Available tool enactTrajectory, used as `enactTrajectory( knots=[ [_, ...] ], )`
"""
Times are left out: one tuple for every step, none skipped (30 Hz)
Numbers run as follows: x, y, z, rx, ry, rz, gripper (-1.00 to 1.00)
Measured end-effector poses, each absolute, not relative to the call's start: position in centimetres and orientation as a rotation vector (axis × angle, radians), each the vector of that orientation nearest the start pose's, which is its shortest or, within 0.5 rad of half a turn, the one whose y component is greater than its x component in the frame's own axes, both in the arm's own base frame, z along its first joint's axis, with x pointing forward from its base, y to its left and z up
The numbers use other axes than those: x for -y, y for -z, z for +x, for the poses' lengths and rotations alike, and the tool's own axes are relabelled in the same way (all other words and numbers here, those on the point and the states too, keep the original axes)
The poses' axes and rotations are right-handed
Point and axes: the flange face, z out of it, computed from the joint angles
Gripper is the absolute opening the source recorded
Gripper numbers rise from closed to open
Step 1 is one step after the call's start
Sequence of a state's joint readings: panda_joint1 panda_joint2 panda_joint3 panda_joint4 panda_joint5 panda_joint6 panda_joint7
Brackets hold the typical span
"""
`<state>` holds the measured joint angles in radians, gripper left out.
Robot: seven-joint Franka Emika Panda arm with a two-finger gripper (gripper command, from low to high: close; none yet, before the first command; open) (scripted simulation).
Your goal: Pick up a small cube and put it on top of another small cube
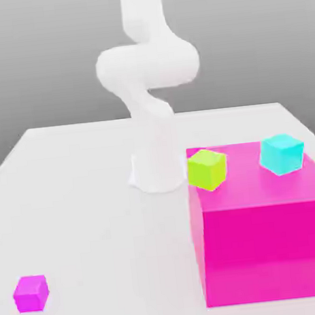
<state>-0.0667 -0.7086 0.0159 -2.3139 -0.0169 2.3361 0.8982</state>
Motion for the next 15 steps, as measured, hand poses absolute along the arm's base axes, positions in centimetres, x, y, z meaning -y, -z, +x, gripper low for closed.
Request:
enactTrajectory(
  knots=[
    [2.6, -65.8, 39.4, -1.313, 0.928, -2.396, 0.00],
    [3.6, -64.2, 40.5, -1.394, 0.898, -2.379, 0.00],
    [4.5, -62.6, 41.6, -1.473, 0.867, -2.358, 0.00],
    [5.5, -60.9, 42.6, -1.550, 0.837, -2.336, 0.00],
    [6.6, -59.2, 43.5, -1.626, 0.806, -2.310, 0.00],
    [7.6, -57.5, 44.2, -1.702, 0.775, -2.282, 0.00],
    [8.7, -55.8, 44.9, -1.776, 0.743, -2.251, 0.00],
    [9.8, -54.0, 45.5, -1.849, 0.710, -2.218, 0.00],
    [11.0, -52.2, 46.0, -1.921, 0.678, -2.182, 0.00],
    [12.1, -50.3, 46.4, -1.992, 0.644, -2.144, 0.00],
    [13.3, -48.5, 46.7, -2.062, 0.610, -2.103, 0.00],
    [14.4, -46.6, 46.9, -2.130, 0.576, -2.059, 0.00],
    [15.5, -44.7, 47.0, -2.197, 0.540, -2.013, 0.00],
    [16.6, -42.8, 47.0, -2.262, 0.505, -1.965, 0.00],
    [17.7, -41.0, 46.9, -2.325, 0.469, -1.914, 0.00]
  ],
)
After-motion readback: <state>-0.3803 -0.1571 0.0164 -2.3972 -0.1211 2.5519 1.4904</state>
